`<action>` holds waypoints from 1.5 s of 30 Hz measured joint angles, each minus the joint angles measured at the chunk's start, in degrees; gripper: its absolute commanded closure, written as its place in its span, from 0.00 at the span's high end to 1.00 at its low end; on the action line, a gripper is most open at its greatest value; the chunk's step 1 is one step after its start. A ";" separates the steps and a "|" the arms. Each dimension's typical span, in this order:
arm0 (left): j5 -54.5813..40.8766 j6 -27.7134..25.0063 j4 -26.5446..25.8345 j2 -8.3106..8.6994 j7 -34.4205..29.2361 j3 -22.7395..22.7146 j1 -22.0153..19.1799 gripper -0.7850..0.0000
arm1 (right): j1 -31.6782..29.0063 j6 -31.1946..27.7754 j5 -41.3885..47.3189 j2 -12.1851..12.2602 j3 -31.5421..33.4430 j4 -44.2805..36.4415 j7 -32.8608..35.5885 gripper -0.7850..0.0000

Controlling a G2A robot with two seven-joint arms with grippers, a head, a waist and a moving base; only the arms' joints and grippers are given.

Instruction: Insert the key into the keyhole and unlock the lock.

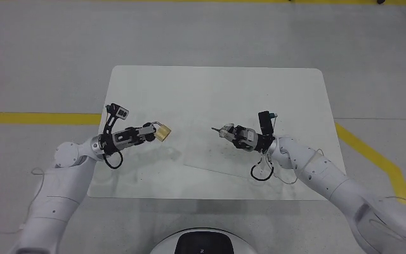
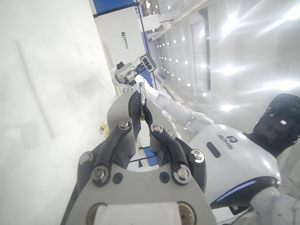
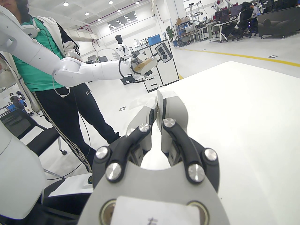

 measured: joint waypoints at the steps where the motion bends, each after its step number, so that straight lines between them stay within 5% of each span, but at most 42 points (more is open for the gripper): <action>1: 2.91 -1.63 -0.76 0.11 1.58 -0.14 0.01 0.00 | 0.00 0.00 0.00 0.00 0.00 0.00 0.00 0.00; 4: 7.52 -2.13 -0.88 0.16 2.08 -0.18 0.07 0.00 | 0.00 0.00 0.00 0.00 0.00 0.00 0.00 0.00; 14: 0.31 2.15 -2.40 -0.99 5.24 3.39 0.59 0.00 | -0.91 1.30 2.36 -0.46 1.97 -1.46 3.39 0.00; 30: -23.81 10.26 11.63 -10.16 -1.29 22.91 -13.16 0.00 | -3.07 0.00 3.18 0.71 12.78 -0.34 0.01 0.00; 45: -23.39 10.08 11.92 -10.28 -2.02 23.27 -13.46 0.00 | -3.04 0.00 3.11 0.69 12.69 -0.32 0.01 0.00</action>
